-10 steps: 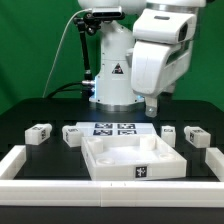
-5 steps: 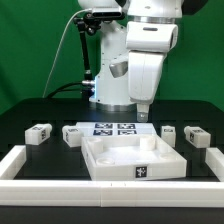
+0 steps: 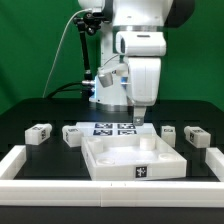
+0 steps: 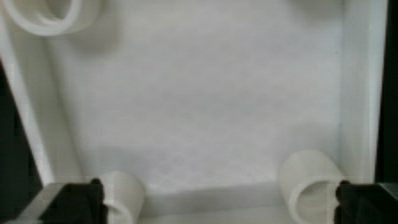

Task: Assemble one leg

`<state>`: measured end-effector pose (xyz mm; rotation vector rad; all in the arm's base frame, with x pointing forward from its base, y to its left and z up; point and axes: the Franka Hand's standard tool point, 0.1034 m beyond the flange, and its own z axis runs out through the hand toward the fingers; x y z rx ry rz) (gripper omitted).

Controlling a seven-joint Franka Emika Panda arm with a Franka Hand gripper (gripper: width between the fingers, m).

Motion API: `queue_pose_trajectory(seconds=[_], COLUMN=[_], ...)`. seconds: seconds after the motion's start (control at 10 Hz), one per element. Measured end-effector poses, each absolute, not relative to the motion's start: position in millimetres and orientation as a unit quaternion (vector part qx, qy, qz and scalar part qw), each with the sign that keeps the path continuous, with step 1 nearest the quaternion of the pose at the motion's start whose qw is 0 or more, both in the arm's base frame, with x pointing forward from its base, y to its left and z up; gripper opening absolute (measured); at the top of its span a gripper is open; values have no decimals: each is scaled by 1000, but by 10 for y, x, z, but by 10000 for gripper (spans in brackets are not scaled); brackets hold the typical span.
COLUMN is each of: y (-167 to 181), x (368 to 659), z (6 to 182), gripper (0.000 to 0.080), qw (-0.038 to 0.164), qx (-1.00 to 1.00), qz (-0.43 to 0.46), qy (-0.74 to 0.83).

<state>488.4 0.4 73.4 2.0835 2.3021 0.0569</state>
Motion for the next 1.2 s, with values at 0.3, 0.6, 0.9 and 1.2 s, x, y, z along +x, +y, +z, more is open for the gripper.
queue_pose_trajectory(seconds=[0.3, 0.6, 0.9, 1.2], y=[-57, -62, -97, -205], x=[4780, 4712, 4358, 4290], z=[610, 571, 338, 115], gripper=[650, 650, 650, 650], qw=[13, 11, -7, -23], qx=[676, 674, 679, 675], qz=[16, 15, 5, -2], qy=[737, 739, 734, 737])
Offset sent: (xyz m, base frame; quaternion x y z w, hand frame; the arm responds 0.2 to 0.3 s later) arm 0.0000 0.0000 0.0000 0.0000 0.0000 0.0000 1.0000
